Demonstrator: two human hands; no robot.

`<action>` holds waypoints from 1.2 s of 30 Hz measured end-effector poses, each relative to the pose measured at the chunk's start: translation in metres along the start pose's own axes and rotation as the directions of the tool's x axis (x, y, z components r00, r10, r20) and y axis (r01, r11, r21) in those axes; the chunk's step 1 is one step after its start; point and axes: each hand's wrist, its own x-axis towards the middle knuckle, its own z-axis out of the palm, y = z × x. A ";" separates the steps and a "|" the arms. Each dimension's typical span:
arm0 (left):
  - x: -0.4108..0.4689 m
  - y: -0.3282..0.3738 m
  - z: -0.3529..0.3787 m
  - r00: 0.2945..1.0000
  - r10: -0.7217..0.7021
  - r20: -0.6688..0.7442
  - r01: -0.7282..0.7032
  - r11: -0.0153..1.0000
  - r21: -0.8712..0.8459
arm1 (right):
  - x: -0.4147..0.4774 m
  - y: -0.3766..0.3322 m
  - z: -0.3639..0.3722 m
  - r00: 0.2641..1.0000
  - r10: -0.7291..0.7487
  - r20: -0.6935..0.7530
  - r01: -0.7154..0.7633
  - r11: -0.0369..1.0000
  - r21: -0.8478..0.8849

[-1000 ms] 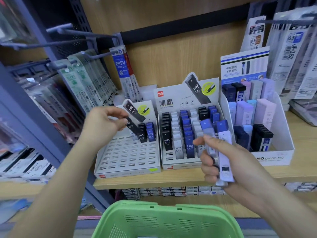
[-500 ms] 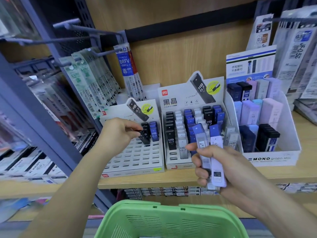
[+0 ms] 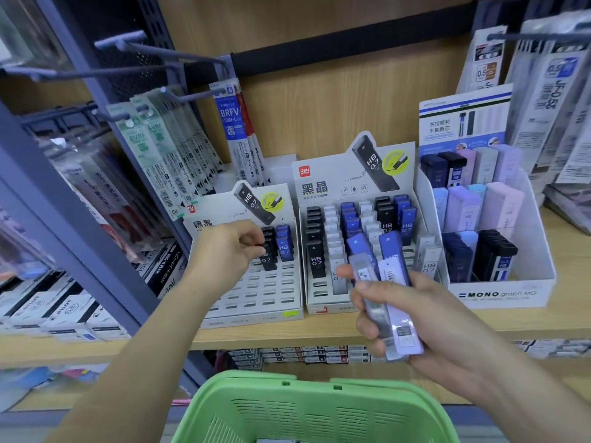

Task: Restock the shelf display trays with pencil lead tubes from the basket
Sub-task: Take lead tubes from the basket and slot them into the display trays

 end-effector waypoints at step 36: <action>-0.018 0.108 -0.015 0.980 0.171 0.106 -0.099 0.869 -0.485 | 0.000 -0.037 -0.043 0.972 -0.159 -0.174 0.194 0.958 0.212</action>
